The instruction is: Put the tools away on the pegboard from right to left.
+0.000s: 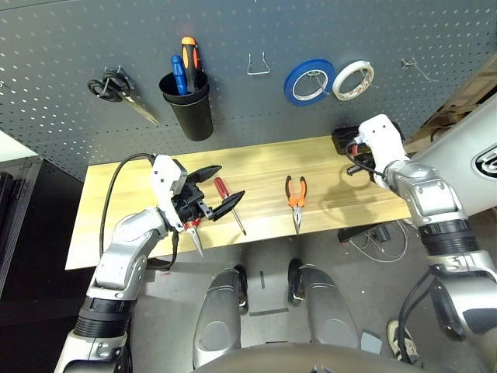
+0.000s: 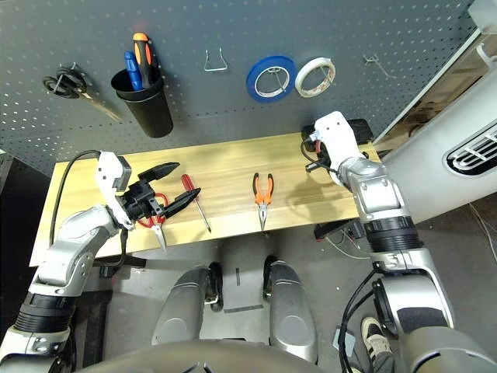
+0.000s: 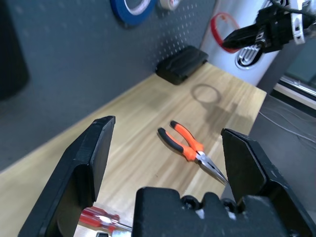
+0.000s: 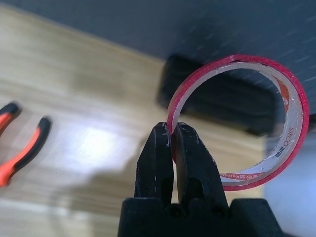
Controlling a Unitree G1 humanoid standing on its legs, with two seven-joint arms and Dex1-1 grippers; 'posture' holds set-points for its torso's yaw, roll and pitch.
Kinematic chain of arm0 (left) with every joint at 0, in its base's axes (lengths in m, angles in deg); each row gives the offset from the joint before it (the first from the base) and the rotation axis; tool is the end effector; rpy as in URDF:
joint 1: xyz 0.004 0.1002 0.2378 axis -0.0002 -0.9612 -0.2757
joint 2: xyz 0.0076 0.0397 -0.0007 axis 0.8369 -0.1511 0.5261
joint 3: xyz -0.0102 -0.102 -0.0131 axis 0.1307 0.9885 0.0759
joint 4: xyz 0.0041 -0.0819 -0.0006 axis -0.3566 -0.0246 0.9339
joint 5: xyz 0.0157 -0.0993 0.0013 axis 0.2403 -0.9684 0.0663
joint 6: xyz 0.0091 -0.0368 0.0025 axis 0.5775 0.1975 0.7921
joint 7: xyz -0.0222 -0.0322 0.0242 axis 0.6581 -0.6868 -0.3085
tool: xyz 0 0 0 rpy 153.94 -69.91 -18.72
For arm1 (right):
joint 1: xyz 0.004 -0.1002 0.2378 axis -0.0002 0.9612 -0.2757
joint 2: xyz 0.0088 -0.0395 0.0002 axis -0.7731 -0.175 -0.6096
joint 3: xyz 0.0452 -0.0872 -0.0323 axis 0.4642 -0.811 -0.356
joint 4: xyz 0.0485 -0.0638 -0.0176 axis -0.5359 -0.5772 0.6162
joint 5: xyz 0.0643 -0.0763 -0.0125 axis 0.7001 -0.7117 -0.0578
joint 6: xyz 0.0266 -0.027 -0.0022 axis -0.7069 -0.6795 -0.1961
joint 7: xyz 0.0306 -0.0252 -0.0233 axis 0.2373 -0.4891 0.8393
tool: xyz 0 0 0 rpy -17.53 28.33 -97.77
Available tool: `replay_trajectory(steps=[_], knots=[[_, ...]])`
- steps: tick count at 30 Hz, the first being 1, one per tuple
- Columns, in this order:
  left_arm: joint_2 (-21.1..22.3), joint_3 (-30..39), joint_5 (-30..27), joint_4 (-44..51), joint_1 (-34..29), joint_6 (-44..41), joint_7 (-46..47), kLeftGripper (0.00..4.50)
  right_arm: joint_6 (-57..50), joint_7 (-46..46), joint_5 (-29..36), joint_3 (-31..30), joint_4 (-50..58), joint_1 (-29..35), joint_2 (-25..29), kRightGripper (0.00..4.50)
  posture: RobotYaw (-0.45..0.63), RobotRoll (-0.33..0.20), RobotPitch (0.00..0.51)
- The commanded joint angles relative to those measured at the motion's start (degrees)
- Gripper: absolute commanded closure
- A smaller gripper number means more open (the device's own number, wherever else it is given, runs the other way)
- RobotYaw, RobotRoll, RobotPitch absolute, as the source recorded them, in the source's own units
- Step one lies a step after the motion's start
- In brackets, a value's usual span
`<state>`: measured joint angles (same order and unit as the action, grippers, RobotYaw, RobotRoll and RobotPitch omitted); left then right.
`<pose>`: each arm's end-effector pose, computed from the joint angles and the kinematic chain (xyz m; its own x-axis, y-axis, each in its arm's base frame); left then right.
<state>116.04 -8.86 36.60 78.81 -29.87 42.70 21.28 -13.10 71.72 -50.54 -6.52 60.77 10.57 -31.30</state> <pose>0.2123 0.2268 0.1084 0.6836 -0.7289 -0.0384 0.7258 0.6732 0.1415 0.2843 -0.2328 0.1400 0.9187 0.0865 -0.3853 -0.2230 0.9189 -0.3255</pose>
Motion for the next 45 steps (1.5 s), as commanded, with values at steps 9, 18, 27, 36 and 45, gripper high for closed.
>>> replay_trajectory(steps=[9,18,27,36,45], knots=[[2.58,6.36,-4.73,5.93,-3.11,-0.22,-0.78,0.00,9.69,-3.62,-0.10,3.87,1.04,0.55,1.14,4.48,0.02,0.000,0.097],[2.64,6.75,-6.05,7.60,-1.69,-1.45,-0.01,0.00,21.34,-8.84,-2.47,5.15,-0.78,-2.03,1.87,4.48,0.02,0.000,0.098],[1.94,5.14,-5.70,7.30,0.27,-2.36,0.30,0.00,23.26,-13.77,-2.71,7.59,-9.77,-6.42,3.07,4.48,0.02,0.000,0.104],[2.04,4.80,-5.53,7.11,0.73,-2.61,0.38,0.00,25.40,-10.17,-1.18,7.62,-23.66,-12.82,3.90,4.48,0.02,0.000,0.108],[2.03,3.69,-5.58,8.47,2.36,-4.71,1.68,0.00,31.36,-7.26,-1.64,5.86,-45.34,-23.71,3.23,4.48,0.03,0.000,0.115]])
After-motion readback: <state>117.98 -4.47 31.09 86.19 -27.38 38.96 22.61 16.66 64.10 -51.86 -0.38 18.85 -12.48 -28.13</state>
